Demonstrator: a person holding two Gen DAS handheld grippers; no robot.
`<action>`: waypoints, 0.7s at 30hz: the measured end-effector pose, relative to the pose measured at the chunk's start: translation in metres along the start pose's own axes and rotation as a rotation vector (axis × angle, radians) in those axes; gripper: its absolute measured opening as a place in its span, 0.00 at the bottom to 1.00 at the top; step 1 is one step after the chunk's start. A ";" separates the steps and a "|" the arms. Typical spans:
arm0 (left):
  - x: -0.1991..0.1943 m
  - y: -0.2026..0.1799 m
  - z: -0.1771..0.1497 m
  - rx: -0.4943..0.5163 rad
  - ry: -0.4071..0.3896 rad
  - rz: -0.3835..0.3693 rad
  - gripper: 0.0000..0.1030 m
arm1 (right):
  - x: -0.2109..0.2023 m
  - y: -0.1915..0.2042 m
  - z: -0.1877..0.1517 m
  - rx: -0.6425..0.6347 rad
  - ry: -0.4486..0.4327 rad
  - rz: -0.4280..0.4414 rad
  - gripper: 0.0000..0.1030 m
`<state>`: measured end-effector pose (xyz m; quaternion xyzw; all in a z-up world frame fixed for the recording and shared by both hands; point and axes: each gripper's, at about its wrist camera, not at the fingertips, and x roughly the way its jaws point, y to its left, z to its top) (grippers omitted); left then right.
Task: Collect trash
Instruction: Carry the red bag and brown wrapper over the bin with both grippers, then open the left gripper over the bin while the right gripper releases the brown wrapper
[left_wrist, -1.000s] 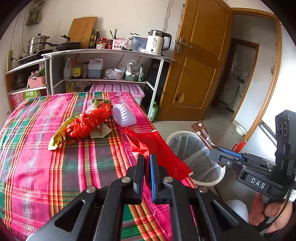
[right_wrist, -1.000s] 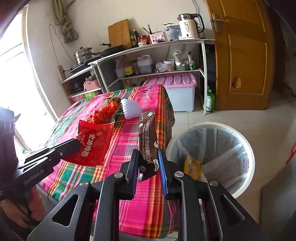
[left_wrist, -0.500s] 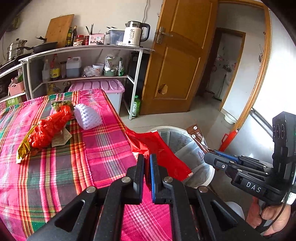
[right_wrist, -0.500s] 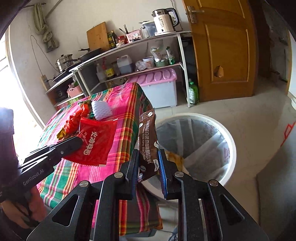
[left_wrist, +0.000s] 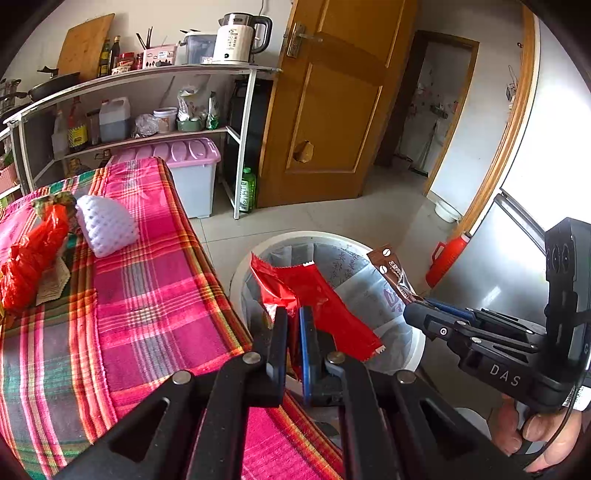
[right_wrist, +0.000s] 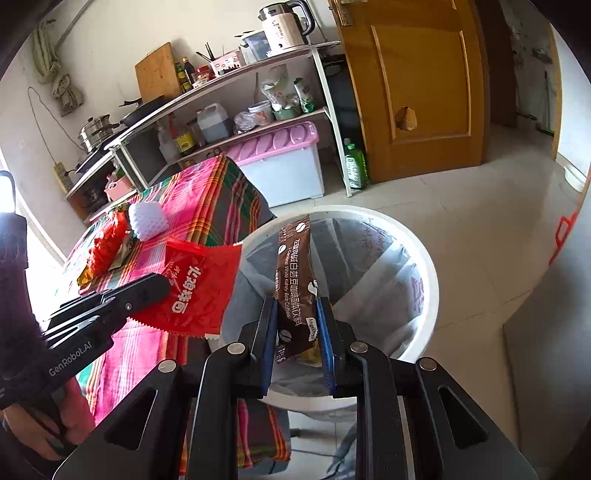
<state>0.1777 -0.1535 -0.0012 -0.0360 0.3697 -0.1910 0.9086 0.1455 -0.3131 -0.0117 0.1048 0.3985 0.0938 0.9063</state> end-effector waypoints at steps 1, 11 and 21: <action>0.005 -0.001 0.001 0.002 0.009 -0.004 0.06 | 0.003 -0.003 0.000 0.006 0.008 -0.007 0.22; 0.023 -0.002 0.002 -0.016 0.049 -0.007 0.07 | 0.021 -0.020 -0.004 0.031 0.046 -0.027 0.28; 0.001 0.006 -0.004 -0.020 0.001 0.000 0.07 | 0.008 -0.003 -0.003 0.006 0.012 0.012 0.31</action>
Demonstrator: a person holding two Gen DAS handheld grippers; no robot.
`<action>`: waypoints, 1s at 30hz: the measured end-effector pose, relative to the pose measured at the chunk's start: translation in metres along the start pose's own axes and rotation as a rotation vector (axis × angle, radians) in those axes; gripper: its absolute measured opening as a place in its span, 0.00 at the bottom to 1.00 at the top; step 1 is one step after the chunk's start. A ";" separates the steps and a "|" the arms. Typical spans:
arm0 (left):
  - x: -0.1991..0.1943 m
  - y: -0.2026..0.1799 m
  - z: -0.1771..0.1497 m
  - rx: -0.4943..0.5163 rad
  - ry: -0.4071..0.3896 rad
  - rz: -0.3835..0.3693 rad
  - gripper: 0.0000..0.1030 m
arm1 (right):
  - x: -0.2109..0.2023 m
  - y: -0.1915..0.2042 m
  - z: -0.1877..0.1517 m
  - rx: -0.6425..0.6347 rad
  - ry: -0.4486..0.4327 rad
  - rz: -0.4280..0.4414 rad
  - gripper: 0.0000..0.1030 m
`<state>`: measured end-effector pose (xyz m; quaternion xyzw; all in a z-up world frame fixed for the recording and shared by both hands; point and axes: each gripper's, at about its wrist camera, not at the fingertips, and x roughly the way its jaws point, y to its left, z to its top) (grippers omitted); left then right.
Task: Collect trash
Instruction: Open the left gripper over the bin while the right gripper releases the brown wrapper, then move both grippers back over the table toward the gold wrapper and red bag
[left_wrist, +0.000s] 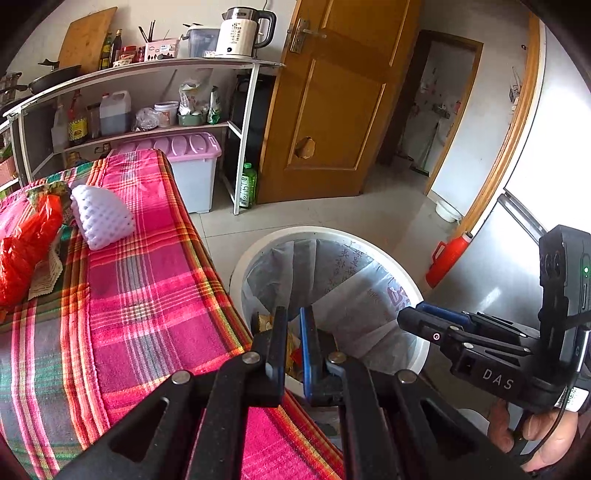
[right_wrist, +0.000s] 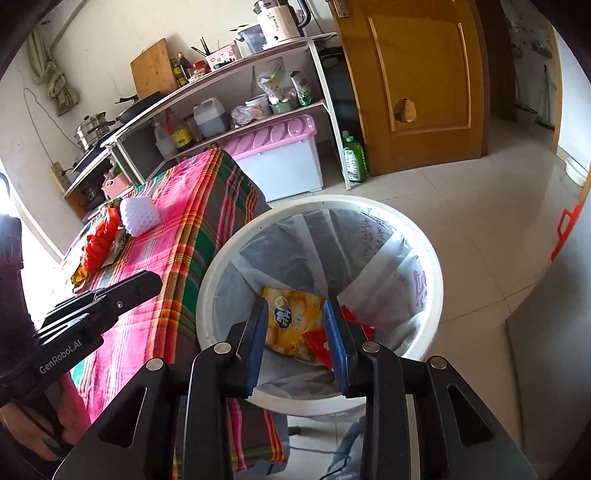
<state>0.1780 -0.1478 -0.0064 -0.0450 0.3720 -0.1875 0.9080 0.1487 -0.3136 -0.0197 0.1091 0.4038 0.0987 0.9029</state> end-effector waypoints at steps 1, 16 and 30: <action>-0.003 0.003 0.000 -0.002 -0.005 0.003 0.07 | -0.001 0.003 0.000 -0.004 -0.004 0.006 0.31; -0.058 0.051 -0.018 -0.058 -0.073 0.086 0.17 | -0.011 0.069 -0.001 -0.111 -0.019 0.123 0.36; -0.099 0.110 -0.032 -0.131 -0.134 0.206 0.21 | -0.001 0.123 0.005 -0.211 -0.005 0.170 0.41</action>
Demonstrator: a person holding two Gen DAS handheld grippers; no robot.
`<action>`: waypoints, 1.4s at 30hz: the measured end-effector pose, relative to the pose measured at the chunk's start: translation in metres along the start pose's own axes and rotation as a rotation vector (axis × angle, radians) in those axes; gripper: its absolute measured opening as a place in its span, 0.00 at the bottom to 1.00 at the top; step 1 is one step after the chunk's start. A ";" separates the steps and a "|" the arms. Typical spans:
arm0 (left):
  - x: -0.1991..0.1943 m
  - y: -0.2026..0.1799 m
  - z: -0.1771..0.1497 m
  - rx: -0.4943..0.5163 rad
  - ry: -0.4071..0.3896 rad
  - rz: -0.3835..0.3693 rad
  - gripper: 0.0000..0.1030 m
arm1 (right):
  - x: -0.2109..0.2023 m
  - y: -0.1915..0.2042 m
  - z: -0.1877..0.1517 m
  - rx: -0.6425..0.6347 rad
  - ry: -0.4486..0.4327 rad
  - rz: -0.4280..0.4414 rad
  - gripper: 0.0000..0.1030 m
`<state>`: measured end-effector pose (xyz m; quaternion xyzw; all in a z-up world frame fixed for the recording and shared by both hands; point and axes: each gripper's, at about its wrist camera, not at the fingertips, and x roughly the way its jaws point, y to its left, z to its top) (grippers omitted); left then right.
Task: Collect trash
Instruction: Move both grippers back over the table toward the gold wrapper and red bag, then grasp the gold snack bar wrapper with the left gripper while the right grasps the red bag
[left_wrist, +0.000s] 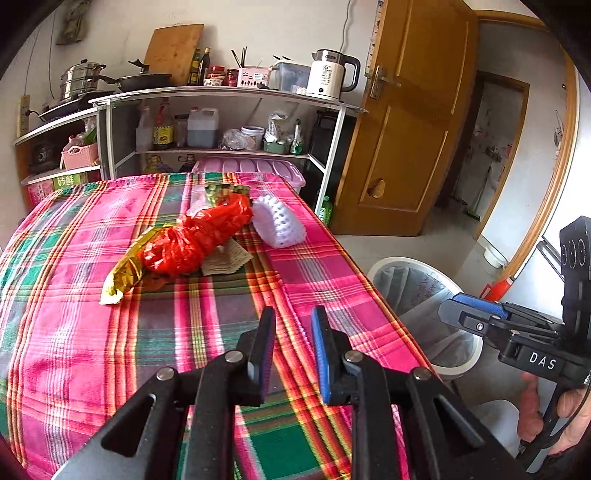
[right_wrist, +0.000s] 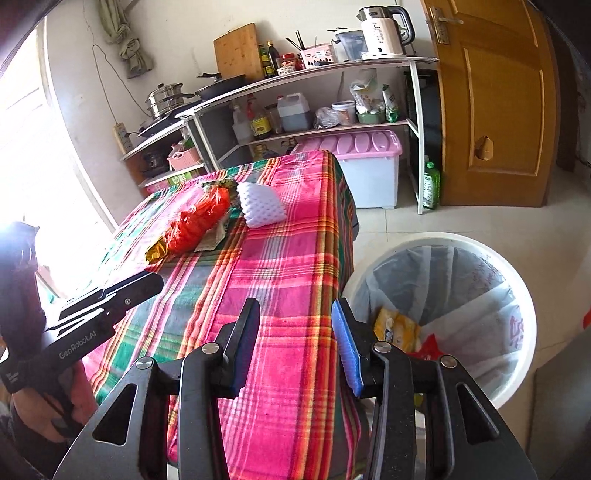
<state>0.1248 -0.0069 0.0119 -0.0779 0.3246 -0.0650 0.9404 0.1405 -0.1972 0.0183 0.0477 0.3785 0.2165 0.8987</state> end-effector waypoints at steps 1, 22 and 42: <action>-0.001 0.005 0.001 -0.005 -0.001 0.008 0.21 | 0.002 0.003 0.002 -0.006 0.001 0.001 0.41; 0.019 0.122 0.027 -0.089 0.006 0.212 0.40 | 0.058 0.063 0.049 -0.116 0.025 0.069 0.41; 0.070 0.146 0.030 -0.116 0.161 0.187 0.31 | 0.140 0.083 0.093 -0.108 0.093 0.103 0.46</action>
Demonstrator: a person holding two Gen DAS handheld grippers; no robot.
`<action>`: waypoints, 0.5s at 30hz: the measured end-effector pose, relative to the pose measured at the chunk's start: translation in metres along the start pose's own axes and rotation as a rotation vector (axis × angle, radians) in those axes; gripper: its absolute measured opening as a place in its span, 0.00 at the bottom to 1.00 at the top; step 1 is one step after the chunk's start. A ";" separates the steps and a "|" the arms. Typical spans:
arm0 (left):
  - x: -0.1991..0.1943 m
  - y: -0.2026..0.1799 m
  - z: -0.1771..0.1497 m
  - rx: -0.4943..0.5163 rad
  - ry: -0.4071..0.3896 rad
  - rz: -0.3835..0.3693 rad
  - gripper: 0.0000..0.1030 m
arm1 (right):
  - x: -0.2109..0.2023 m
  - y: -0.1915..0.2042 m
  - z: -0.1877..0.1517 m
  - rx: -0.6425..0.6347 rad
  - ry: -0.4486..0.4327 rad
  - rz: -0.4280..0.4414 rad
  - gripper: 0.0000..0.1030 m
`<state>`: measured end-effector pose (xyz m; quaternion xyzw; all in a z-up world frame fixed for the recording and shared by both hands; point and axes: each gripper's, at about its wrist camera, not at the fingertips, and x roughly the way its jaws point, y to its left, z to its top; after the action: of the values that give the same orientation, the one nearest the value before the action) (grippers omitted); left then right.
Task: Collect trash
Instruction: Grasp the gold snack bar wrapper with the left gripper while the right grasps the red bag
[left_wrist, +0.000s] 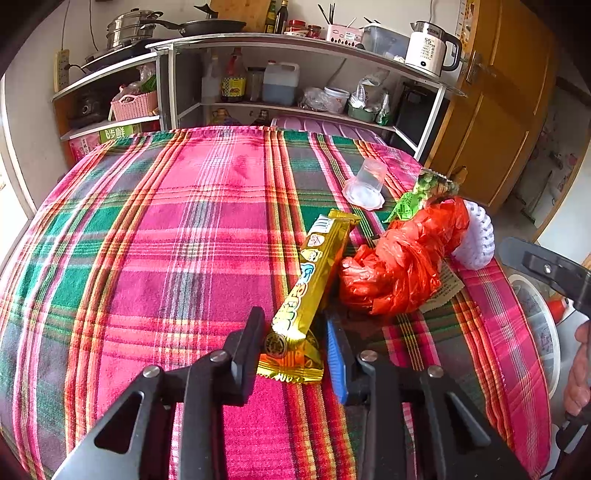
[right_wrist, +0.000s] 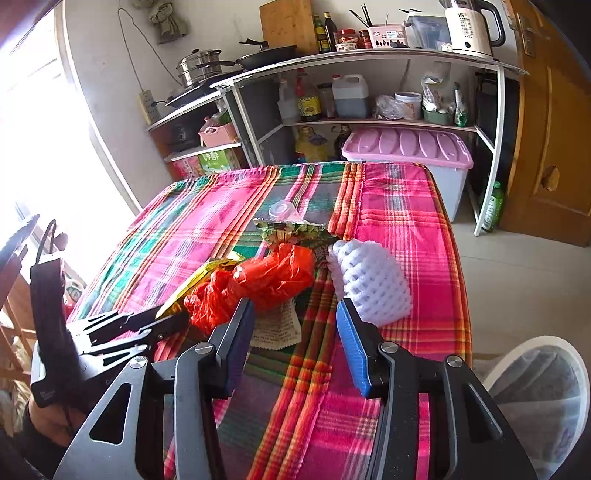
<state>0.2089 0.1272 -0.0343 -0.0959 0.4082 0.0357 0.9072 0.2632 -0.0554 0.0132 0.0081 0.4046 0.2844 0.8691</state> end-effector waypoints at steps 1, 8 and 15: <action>-0.002 0.000 0.000 0.001 -0.009 -0.001 0.29 | 0.004 -0.002 0.003 0.007 0.005 0.002 0.46; -0.017 0.004 -0.006 -0.022 -0.051 -0.032 0.29 | 0.030 -0.007 0.016 0.031 0.038 0.016 0.46; -0.018 0.007 -0.007 -0.039 -0.055 -0.042 0.29 | 0.045 -0.008 0.023 0.063 0.052 0.075 0.46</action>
<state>0.1905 0.1333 -0.0263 -0.1212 0.3803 0.0270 0.9165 0.3061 -0.0343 -0.0045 0.0433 0.4351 0.3039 0.8464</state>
